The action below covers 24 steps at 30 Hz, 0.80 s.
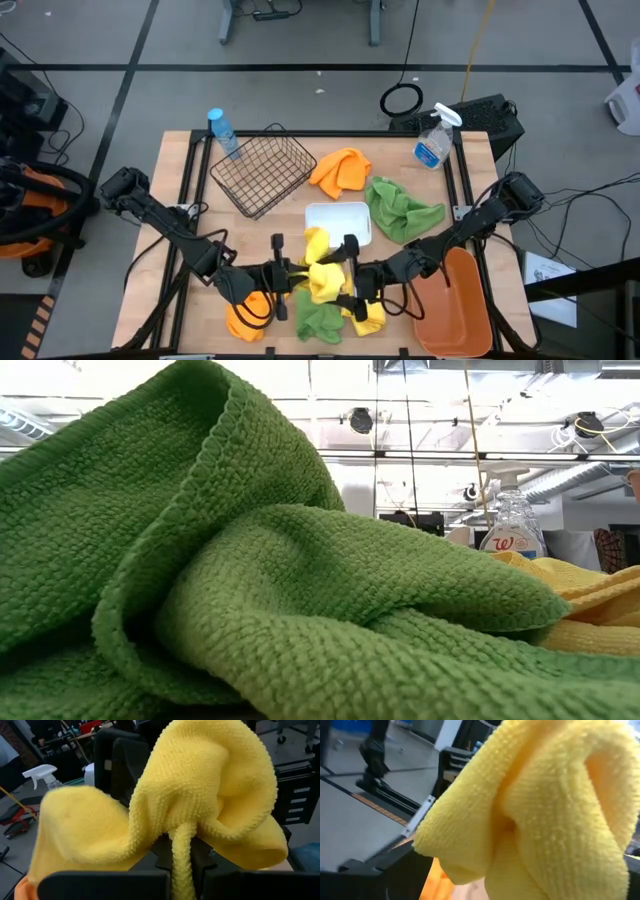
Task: Sort microfiber towel by color & place in baskets
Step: Put the left yellow microfiber towel into the orange bin
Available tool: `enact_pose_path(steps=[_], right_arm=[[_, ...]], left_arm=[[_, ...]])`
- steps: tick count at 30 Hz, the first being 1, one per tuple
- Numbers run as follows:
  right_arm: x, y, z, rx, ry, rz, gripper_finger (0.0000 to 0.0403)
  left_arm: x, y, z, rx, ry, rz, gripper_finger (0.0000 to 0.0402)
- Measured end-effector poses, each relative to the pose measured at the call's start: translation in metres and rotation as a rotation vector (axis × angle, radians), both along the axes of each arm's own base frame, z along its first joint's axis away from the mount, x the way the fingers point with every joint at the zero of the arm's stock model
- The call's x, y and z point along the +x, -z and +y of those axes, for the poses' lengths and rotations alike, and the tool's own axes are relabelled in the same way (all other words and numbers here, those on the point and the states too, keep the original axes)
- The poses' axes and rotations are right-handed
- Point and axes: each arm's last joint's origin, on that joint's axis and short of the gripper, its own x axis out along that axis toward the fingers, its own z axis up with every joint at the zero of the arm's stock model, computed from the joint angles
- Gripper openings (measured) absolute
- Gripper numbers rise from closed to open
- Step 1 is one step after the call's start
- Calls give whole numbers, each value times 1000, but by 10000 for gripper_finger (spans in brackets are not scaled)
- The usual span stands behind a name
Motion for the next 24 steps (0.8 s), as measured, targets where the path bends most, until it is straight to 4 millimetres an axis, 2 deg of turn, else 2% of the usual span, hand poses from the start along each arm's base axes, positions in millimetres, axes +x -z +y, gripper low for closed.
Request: enact_pose_path(steps=[9, 13, 17, 24], right_arm=[[2, 0, -3, 130, -7, 23, 392], [3, 0, -6, 149, 3, 26, 370], [3, 0, -6, 164, 7, 28, 311], [3, 1, -6, 165, 24, 35, 158]], left_arm=[[1, 0, 1, 17, -2, 3, 18], [2, 0, 3, 19, -8, 4, 18], [2, 1, 3, 22, -6, 10, 18], [2, 1, 1, 5, 55, 22, 24]])
